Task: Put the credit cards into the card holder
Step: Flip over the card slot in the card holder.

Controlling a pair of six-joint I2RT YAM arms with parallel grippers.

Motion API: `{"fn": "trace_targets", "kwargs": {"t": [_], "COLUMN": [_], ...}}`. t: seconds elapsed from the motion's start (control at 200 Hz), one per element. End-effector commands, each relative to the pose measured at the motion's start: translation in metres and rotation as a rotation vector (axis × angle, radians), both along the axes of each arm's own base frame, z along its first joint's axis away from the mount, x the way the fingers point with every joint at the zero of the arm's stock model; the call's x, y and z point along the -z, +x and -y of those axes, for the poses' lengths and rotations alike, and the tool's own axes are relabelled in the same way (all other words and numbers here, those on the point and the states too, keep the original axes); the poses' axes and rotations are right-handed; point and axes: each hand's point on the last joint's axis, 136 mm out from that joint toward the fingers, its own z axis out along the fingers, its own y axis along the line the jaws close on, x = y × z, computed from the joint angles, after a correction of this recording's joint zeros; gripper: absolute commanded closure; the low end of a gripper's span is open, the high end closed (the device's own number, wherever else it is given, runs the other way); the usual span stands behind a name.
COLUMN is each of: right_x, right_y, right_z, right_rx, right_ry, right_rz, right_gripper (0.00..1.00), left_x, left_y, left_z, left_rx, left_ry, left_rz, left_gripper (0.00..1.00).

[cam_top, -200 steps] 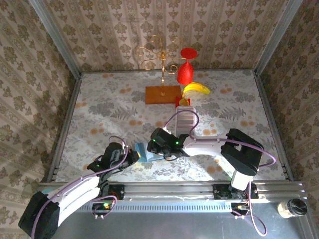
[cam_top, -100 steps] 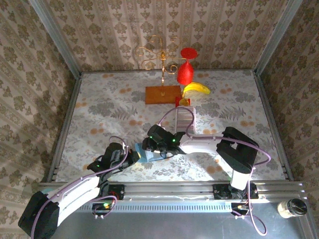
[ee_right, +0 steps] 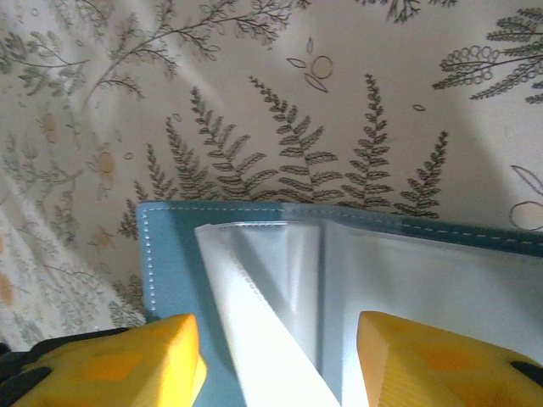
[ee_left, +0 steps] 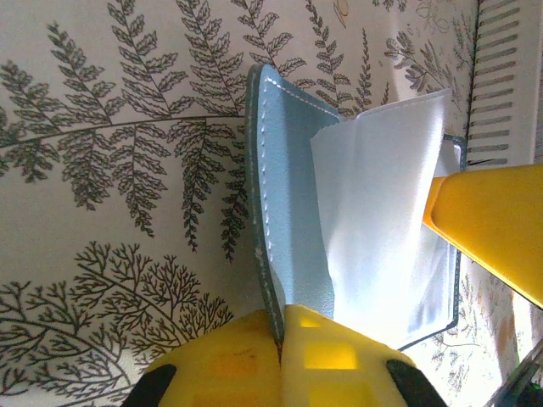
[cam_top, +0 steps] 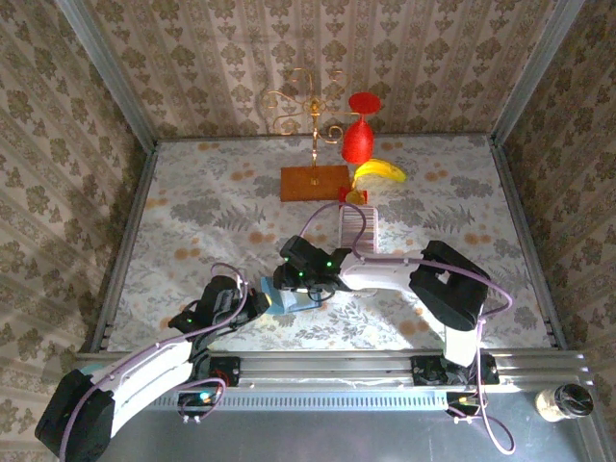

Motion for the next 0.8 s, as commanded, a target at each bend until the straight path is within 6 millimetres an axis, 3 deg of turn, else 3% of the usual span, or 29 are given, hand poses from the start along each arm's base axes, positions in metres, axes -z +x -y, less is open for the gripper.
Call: {"fn": "trace_targets", "kwargs": {"t": [0.0,0.265,0.795], "right_x": [0.005,-0.012,-0.018], "right_y": [-0.002,-0.007,-0.006], "right_z": [-0.002,-0.025,-0.002], "right_rx": [-0.046,-0.107,-0.044], "right_ry": [-0.039,0.061,0.009], "right_rz": [-0.022,-0.019,0.004], "right_gripper": [0.48,0.56,0.99], "left_x": [0.007,0.008,0.01], "left_y": [-0.005,-0.006,-0.006], "left_z": [-0.004,-0.004,-0.006], "left_rx": [0.004,0.003,-0.003], "left_ry": [0.029,0.031,0.038], "left_rz": [-0.017,-0.021,-0.023], "left_gripper": [1.0,1.0,1.0]}}
